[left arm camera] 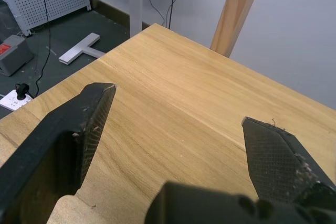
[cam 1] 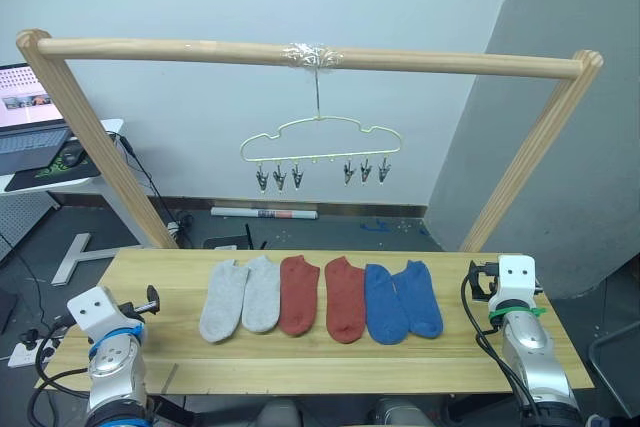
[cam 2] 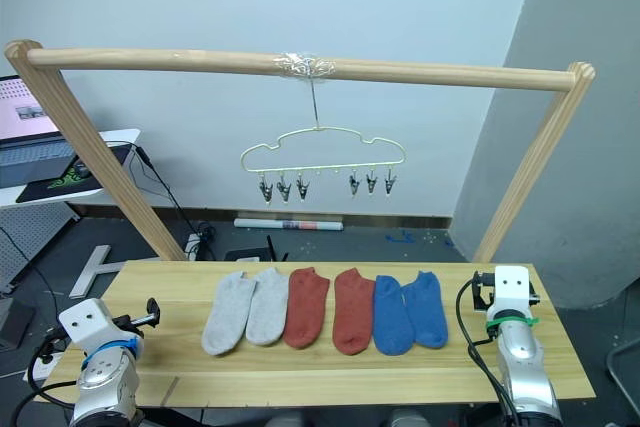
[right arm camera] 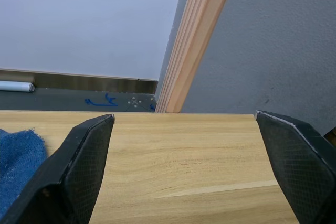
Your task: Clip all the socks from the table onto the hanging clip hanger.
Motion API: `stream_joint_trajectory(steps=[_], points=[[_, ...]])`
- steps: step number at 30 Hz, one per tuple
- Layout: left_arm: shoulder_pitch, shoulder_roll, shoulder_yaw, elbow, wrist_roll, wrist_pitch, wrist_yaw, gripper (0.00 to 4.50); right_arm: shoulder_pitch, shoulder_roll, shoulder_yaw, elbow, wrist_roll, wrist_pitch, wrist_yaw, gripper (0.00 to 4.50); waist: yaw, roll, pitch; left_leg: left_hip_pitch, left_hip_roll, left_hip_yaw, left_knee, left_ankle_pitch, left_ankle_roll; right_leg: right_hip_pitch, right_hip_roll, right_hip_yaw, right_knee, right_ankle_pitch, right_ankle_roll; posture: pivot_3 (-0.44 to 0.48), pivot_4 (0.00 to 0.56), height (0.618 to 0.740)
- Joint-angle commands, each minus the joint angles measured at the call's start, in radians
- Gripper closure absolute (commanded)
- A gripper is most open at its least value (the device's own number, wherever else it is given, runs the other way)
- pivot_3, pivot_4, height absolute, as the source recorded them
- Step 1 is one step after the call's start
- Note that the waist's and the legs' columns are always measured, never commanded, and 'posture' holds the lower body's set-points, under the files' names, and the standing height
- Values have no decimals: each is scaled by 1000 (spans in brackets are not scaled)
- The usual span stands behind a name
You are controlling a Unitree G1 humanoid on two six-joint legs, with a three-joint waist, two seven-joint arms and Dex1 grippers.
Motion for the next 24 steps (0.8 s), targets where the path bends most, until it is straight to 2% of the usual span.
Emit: stream_joint_trajectory(steps=[1,8,14,17,24], points=[[-35,32,-10,-24,4,28,-22,33,-8,-14,-20,-28,-2,-24,-12,0,-1,0,0,0,0,0,0,0,0,0,0,0,0,0,0,181,0,740],[-34,56,-50,-36,61,16,-1,33,11,-24,-15,-46,-12,-32,-2,0,-6,0,0,0,0,0,0,0,0,0,0,0,0,0,0,181,0,740],[21,44,8,-150,-69,64,-143,33,11,-31,-15,-43,-13,-48,1,0,-6,0,0,0,1,0,0,0,0,0,0,0,0,0,0,191,0,740],[64,47,9,-251,-95,77,-187,33,8,-36,-11,-45,-6,-59,17,0,-7,0,0,0,1,0,0,0,0,0,0,0,0,0,-1,196,10,740],[193,58,-5,-645,-153,170,-285,33,-6,-61,32,-104,41,-25,170,0,-7,4,18,1,1,0,0,0,0,1,-3,1,0,-4,-7,215,71,740]])
